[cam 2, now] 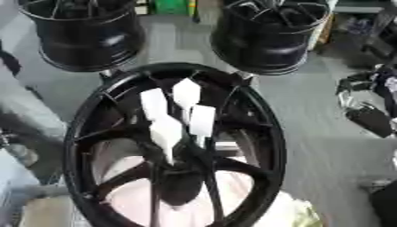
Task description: Pull the pin out of the wheel hub.
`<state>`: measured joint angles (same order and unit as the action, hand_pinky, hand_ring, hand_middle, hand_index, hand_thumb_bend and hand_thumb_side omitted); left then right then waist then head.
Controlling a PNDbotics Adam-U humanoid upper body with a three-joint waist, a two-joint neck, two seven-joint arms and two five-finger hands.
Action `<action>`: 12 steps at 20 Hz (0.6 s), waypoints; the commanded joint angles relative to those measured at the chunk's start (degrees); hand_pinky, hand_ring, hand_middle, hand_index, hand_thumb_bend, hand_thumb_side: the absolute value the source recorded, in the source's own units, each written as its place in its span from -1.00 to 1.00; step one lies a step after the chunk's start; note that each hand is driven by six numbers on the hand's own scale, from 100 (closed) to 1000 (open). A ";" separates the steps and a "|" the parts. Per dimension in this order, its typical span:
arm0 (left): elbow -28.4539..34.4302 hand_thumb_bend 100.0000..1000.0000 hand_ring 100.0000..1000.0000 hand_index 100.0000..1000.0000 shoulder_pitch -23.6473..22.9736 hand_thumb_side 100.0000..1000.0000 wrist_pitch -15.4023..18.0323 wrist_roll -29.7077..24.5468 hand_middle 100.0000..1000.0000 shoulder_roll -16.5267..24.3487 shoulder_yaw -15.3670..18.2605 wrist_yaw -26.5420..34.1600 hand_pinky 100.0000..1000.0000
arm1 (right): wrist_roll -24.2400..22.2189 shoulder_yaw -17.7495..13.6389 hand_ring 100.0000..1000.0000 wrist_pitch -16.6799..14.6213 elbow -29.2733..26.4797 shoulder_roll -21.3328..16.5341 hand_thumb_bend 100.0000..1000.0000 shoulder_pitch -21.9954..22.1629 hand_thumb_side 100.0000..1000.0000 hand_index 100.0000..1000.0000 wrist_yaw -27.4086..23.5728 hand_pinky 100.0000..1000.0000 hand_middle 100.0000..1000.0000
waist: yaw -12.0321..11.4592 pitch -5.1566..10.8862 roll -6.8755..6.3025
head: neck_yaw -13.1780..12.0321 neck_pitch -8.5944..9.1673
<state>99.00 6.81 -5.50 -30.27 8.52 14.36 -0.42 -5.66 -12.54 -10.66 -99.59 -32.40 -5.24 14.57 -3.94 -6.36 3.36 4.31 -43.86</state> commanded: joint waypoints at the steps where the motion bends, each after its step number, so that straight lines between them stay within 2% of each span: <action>1: 1.10 -1.00 0.40 0.47 0.45 0.67 0.07 -0.09 0.24 1.23 0.18 -0.10 0.33 | -3.10 1.57 0.49 -0.18 -2.64 -7.05 -1.00 -1.37 -0.38 0.91 0.56 0.37 0.62 | -0.05 0.60 0.06 | -0.24 -0.26; 9: 0.91 -1.00 0.40 0.47 0.35 0.67 0.15 -0.40 0.24 1.55 -0.08 -0.24 0.33 | -12.86 9.15 0.55 -0.85 -5.56 -18.77 -0.99 -5.91 -0.31 0.95 -1.81 0.42 0.68 | -0.51 0.61 0.43 | -0.22 -0.26; 12: 0.87 -1.00 0.40 0.47 0.32 0.67 0.16 -0.56 0.24 1.67 -0.21 -0.29 0.33 | -17.65 12.89 0.58 -1.13 -6.36 -22.45 -0.78 -8.34 -0.24 0.96 -3.71 0.44 0.70 | -0.72 0.68 0.59 | -0.16 -0.26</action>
<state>98.99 6.74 -5.45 -30.58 9.04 14.31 -0.52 -21.57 -0.38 -11.64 -104.76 -51.12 -12.82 11.91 -4.72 -6.35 4.08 4.18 -43.86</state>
